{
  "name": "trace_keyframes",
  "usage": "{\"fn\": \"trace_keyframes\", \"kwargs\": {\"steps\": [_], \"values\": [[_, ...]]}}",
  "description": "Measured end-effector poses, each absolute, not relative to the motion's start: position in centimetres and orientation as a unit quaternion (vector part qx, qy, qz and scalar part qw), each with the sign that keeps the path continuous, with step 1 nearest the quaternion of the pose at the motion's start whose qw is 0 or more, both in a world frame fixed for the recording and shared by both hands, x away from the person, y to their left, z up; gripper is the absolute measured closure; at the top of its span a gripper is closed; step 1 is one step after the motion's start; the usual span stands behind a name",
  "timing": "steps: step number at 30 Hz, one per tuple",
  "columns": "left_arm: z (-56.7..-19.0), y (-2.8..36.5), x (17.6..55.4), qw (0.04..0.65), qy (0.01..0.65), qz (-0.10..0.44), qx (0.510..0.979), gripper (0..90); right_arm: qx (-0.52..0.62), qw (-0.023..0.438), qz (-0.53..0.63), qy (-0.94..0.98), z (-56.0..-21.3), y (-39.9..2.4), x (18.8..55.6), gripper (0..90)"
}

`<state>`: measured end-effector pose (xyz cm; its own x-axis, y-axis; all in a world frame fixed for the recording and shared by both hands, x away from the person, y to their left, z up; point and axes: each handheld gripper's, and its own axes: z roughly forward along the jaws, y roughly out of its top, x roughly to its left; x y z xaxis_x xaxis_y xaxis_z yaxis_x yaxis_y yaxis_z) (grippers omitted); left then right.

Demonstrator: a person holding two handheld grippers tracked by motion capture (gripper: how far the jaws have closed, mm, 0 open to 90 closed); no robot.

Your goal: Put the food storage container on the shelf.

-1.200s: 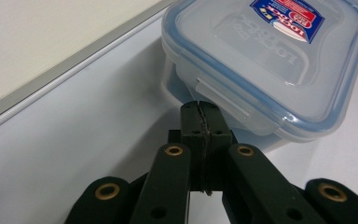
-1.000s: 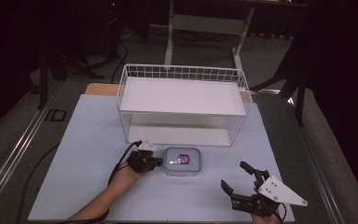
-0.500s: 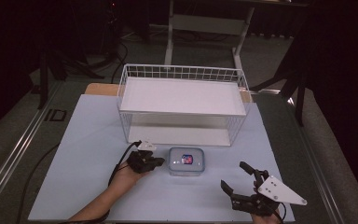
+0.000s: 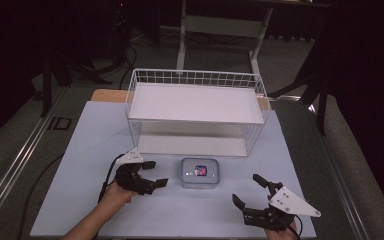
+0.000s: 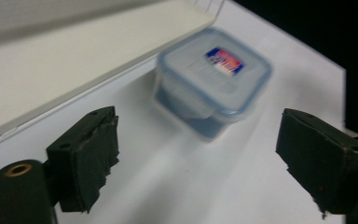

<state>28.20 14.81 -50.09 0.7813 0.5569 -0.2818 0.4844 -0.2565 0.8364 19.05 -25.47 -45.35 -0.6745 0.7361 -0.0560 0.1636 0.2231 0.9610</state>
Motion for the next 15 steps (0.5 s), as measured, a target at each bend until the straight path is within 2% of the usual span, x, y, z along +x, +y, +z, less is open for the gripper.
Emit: {"fn": "trace_keyframes", "kwargs": {"steps": [4,7,10,15], "values": [[-49.1,14.3,27.2,0.515,0.313,0.045,0.797,4.9,0.310,0.266,0.530,0.743,-45.3,-25.2,19.0,13.1],[-47.8,13.6,26.4,0.522,0.311,0.040,0.794,4.0,0.309,0.223,0.536,0.754,-45.2,-25.1,19.5,15.7],[-47.0,13.3,26.2,0.527,0.313,0.038,0.789,3.9,0.315,0.212,0.540,0.751,-45.1,-24.8,20.0,17.5],[-45.5,11.9,26.5,0.526,0.318,0.035,0.788,3.4,0.305,0.167,0.544,0.764,-44.5,-24.8,22.2,19.3]]}}
